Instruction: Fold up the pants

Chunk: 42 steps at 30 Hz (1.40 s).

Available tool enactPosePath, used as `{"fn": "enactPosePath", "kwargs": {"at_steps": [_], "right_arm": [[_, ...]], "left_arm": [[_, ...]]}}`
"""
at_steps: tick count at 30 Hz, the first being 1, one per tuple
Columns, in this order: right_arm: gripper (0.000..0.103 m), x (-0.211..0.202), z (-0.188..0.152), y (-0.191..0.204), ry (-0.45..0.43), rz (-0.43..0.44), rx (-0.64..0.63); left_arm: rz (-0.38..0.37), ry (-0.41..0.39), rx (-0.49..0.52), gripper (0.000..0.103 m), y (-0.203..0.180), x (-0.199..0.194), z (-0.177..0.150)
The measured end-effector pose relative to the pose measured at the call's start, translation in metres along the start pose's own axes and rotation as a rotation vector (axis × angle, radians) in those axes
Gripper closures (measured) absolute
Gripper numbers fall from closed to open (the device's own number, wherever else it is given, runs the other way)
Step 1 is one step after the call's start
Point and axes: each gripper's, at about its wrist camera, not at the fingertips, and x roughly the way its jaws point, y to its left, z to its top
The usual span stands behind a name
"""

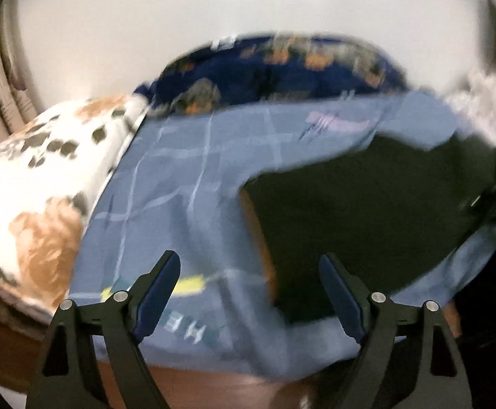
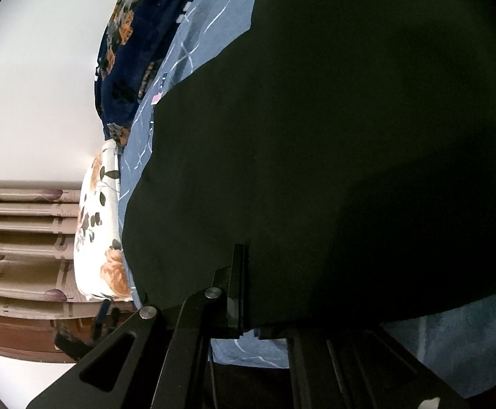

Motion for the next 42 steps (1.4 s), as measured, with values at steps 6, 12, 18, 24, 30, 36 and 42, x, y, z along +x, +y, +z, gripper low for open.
{"fn": "enactPosePath", "kwargs": {"at_steps": [6,12,18,24,30,36,42], "right_arm": [[0.1,-0.001,-0.003,-0.001,-0.011,0.009,-0.004],[0.092,-0.006,-0.001,-0.002,-0.008,0.049,-0.041],[0.07,-0.062,0.03,-0.028,-0.135,0.098,-0.055],[0.069,-0.133,0.092,-0.101,-0.334,0.183,0.086],[0.071,-0.214,0.155,-0.185,-0.552,0.205,0.255],[0.08,-0.246,0.184,-0.214,-0.601,0.209,0.303],[0.098,-0.27,0.176,-0.212,-0.633,0.096,0.245]], "left_arm": [[-0.186,0.048,0.079,0.032,-0.068,0.037,0.023],[-0.258,0.211,0.113,0.054,-0.097,0.097,0.005],[-0.275,0.194,0.09,0.054,-0.094,0.099,0.004],[-0.275,0.184,0.091,0.054,-0.097,0.099,0.002],[-0.279,0.163,0.088,0.048,-0.095,0.1,0.0],[-0.281,0.155,0.098,0.04,-0.097,0.101,-0.001],[-0.279,0.156,0.109,0.037,-0.098,0.102,0.0]]}}
